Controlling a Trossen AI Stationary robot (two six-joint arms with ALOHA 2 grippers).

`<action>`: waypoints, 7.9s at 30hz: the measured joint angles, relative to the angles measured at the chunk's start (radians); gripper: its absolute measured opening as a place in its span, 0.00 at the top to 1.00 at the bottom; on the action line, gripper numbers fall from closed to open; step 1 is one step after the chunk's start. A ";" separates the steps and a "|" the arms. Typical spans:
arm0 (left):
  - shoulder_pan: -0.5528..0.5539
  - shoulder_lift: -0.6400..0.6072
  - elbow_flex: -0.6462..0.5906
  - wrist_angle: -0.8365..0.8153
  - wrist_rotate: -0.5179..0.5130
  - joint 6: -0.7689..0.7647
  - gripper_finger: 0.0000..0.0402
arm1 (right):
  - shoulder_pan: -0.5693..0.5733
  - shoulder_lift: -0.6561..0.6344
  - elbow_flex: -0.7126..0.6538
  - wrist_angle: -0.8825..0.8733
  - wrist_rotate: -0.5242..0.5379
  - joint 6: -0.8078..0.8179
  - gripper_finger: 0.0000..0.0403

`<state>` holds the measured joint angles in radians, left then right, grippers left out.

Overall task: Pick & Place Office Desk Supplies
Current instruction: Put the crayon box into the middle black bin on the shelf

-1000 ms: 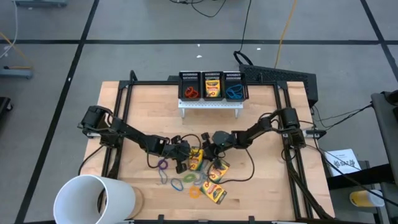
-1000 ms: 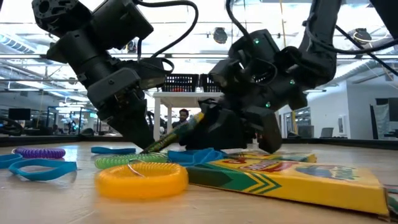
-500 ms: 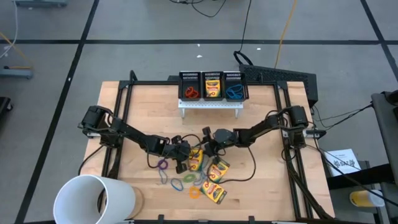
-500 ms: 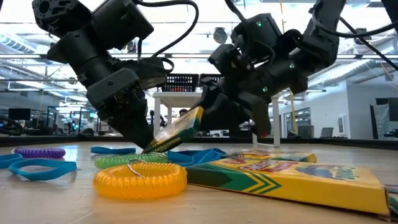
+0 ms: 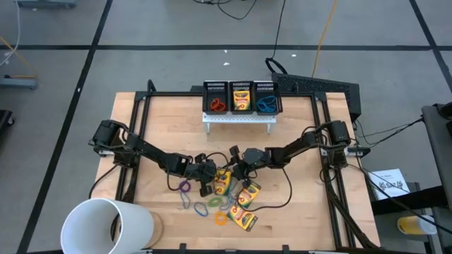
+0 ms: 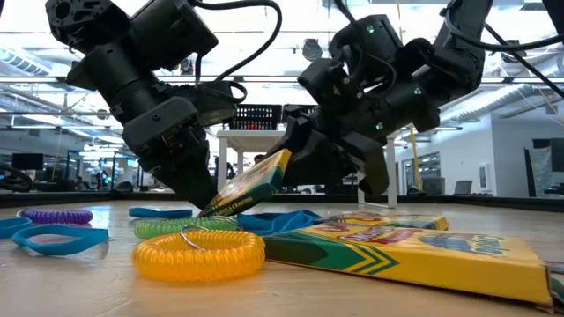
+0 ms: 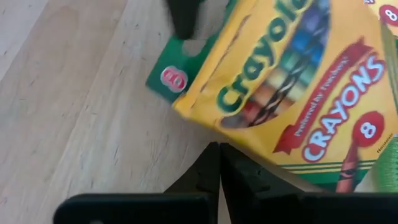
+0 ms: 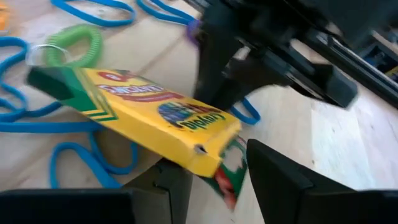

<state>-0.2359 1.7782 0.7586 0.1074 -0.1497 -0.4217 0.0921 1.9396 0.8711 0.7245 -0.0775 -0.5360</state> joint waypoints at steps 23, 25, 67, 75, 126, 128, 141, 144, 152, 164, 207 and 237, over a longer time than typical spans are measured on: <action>0.000 0.000 0.000 0.022 -0.004 -0.005 0.94 | 0.027 -0.073 0.002 -0.143 0.135 -0.112 1.00; 0.000 0.001 -0.001 0.040 -0.004 0.001 0.91 | 0.027 -0.119 0.000 -0.204 0.136 -0.106 1.00; 0.201 0.000 0.000 0.968 0.515 -0.139 0.50 | 0.027 -0.807 -0.001 -0.614 0.112 -0.191 1.00; 0.195 -0.001 0.005 0.940 0.516 -0.139 0.43 | 0.027 -0.816 -0.001 -0.622 0.088 -0.218 1.00; 0.185 0.000 0.186 0.716 0.529 0.106 0.89 | 0.000 -0.793 -0.001 -0.539 0.153 -0.206 0.97; 0.183 0.000 0.186 0.709 0.533 0.146 0.88 | 0.000 -0.800 -0.001 -0.558 0.225 -0.188 0.93; 0.184 0.000 0.186 0.498 0.268 0.406 0.90 | -0.039 -0.906 -0.001 -0.666 0.388 0.227 0.61; 0.179 0.000 0.186 0.486 0.193 0.457 0.87 | -0.056 -0.933 -0.001 -0.711 0.375 0.293 0.56; 0.159 -0.019 0.186 0.475 0.080 0.594 0.91 | -0.150 -0.938 -0.001 -0.822 0.009 0.544 0.53; 0.156 -0.065 0.185 0.391 0.030 0.611 0.88 | -0.158 -0.893 -0.001 -0.714 -0.220 0.632 0.55; 0.152 -0.064 0.185 0.373 -0.008 0.549 0.84 | -0.180 -0.807 -0.001 -0.627 -0.295 0.656 0.99; 0.152 -0.063 0.185 0.380 -0.008 0.544 0.85 | -0.180 -0.807 -0.001 -0.693 -0.286 0.485 0.99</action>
<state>-0.0837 1.7157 0.9440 0.4873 -0.1581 0.1219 -0.0879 1.1324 0.8703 0.0316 -0.3634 -0.0511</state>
